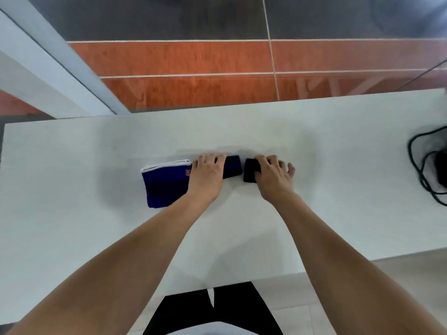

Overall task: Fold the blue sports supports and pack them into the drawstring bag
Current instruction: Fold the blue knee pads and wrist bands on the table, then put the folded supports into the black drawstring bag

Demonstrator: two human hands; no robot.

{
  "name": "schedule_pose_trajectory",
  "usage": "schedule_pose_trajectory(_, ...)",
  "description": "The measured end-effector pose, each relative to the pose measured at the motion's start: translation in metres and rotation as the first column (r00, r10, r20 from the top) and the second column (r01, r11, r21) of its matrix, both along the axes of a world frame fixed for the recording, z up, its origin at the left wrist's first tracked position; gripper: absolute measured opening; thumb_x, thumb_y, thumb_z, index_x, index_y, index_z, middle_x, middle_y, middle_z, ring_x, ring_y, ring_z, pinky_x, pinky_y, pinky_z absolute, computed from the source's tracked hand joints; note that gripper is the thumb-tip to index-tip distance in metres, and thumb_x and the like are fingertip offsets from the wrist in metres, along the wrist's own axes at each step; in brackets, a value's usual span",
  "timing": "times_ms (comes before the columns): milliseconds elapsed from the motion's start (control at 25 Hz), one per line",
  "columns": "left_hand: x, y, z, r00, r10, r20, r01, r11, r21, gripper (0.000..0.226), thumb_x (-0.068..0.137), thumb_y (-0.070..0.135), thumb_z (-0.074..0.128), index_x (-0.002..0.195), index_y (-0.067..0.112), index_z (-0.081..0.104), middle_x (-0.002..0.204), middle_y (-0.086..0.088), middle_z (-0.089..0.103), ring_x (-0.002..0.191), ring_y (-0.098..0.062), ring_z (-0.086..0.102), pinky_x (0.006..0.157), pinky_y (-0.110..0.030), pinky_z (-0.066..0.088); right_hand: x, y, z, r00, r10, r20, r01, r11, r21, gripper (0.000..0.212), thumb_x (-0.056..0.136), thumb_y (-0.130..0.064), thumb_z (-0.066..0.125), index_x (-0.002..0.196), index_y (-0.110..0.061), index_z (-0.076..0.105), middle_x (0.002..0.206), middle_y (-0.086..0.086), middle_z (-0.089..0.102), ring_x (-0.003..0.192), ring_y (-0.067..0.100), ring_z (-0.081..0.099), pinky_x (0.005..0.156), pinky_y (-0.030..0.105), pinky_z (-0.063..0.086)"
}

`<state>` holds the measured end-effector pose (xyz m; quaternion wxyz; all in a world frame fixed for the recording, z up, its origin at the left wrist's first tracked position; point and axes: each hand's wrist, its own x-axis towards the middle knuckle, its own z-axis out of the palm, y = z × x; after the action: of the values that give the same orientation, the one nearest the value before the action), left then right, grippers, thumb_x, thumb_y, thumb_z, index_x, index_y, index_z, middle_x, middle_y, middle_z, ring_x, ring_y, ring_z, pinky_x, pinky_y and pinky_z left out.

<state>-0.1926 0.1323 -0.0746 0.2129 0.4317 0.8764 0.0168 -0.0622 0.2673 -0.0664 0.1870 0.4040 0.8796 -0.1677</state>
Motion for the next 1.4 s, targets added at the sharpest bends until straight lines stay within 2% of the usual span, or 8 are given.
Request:
schedule_pose_trajectory(120, 0.020, -0.015, -0.004, 0.999, 0.022, 0.047, -0.025, 0.997, 0.072, 0.056, 0.085, -0.004, 0.058, 0.136, 0.015, 0.043, 0.126, -0.011, 0.053, 0.108, -0.032, 0.051, 0.092, -0.044, 0.048, 0.015, -0.016, 0.006, 0.993, -0.088, -0.073, 0.082, 0.994, -0.077, 0.039, 0.099, -0.025, 0.053, 0.136, -0.024, 0.045, 0.134, 0.007, 0.046, 0.117, 0.033, 0.045, 0.097, 0.042, 0.038)
schedule_pose_trajectory(200, 0.031, -0.022, -0.002, 0.994, 0.031, 0.101, -0.041, 0.994, 0.098, 0.052, 0.087, -0.004, 0.057, 0.134, 0.012, 0.044, 0.124, -0.014, 0.051, 0.105, -0.032, 0.051, 0.088, -0.042, 0.050, 0.026, -0.025, 0.009, 0.984, -0.158, -0.081, 0.146, 0.980, -0.132, 0.037, 0.096, -0.024, 0.058, 0.132, -0.020, 0.048, 0.130, 0.010, 0.046, 0.112, 0.033, 0.046, 0.094, 0.041, 0.043)
schedule_pose_trajectory(440, 0.047, -0.033, 0.006, 0.927, 0.141, 0.349, -0.175, 0.982, 0.069, 0.048, 0.081, 0.015, 0.074, 0.122, 0.014, 0.049, 0.112, -0.013, 0.060, 0.100, -0.030, 0.056, 0.080, -0.037, 0.047, 0.061, -0.047, 0.022, 0.915, -0.396, -0.075, 0.370, 0.899, -0.235, 0.031, 0.093, -0.030, 0.063, 0.116, -0.019, 0.046, 0.108, 0.008, 0.060, 0.105, 0.031, 0.050, 0.092, 0.040, 0.042)
schedule_pose_trajectory(640, 0.070, -0.029, 0.014, 0.901, 0.192, 0.390, -0.177, 0.981, -0.076, 0.052, 0.079, 0.027, 0.074, 0.126, 0.011, 0.059, 0.116, -0.004, 0.068, 0.103, -0.027, 0.063, 0.091, -0.038, 0.050, 0.096, -0.057, 0.034, 0.859, -0.498, -0.119, 0.462, 0.854, -0.240, 0.028, 0.087, -0.028, 0.061, 0.108, -0.026, 0.043, 0.100, -0.001, 0.066, 0.099, 0.028, 0.056, 0.092, 0.041, 0.036)
schedule_pose_trajectory(800, 0.099, -0.012, 0.035, 0.725, 0.315, 0.613, -0.278, 0.948, -0.157, 0.041, 0.077, 0.018, 0.073, 0.117, 0.013, 0.069, 0.100, -0.005, 0.072, 0.087, -0.019, 0.066, 0.064, -0.027, 0.051, 0.140, -0.042, 0.065, 0.712, -0.647, -0.272, 0.557, 0.757, -0.342, 0.029, 0.085, -0.024, 0.061, 0.109, -0.027, 0.045, 0.097, -0.005, 0.064, 0.092, 0.025, 0.057, 0.094, 0.048, 0.047)
schedule_pose_trajectory(920, 0.137, 0.013, 0.059, 0.693, 0.288, 0.661, -0.326, 0.943, -0.069, 0.045, 0.074, 0.017, 0.072, 0.119, 0.016, 0.069, 0.102, 0.000, 0.073, 0.093, -0.017, 0.068, 0.075, -0.028, 0.053, 0.185, -0.020, 0.088, 0.642, -0.672, -0.369, 0.573, 0.740, -0.352, 0.028, 0.085, -0.022, 0.061, 0.106, -0.031, 0.047, 0.094, -0.010, 0.064, 0.090, 0.021, 0.058, 0.092, 0.052, 0.050)
schedule_pose_trajectory(1040, 0.184, 0.048, 0.086, 0.701, 0.249, 0.669, -0.360, 0.933, 0.030, 0.041, 0.076, 0.015, 0.071, 0.117, 0.016, 0.069, 0.102, 0.002, 0.073, 0.093, -0.015, 0.068, 0.071, -0.026, 0.050, 0.240, 0.011, 0.109, 0.603, -0.669, -0.434, 0.560, 0.743, -0.366, 0.028, 0.085, -0.022, 0.063, 0.105, -0.034, 0.047, 0.093, -0.013, 0.063, 0.089, 0.017, 0.061, 0.088, 0.050, 0.052)
schedule_pose_trajectory(1400, 0.356, 0.156, 0.119, 0.671, 0.181, 0.720, -0.391, 0.910, 0.136, 0.035, 0.078, 0.011, 0.072, 0.112, 0.021, 0.068, 0.101, 0.008, 0.072, 0.094, -0.016, 0.069, 0.090, -0.040, 0.056, 0.425, 0.122, 0.147, 0.461, -0.705, -0.538, 0.598, 0.695, -0.399, 0.027, 0.091, -0.014, 0.063, 0.110, -0.028, 0.050, 0.098, -0.011, 0.063, 0.083, 0.007, 0.062, 0.058, 0.022, 0.045)
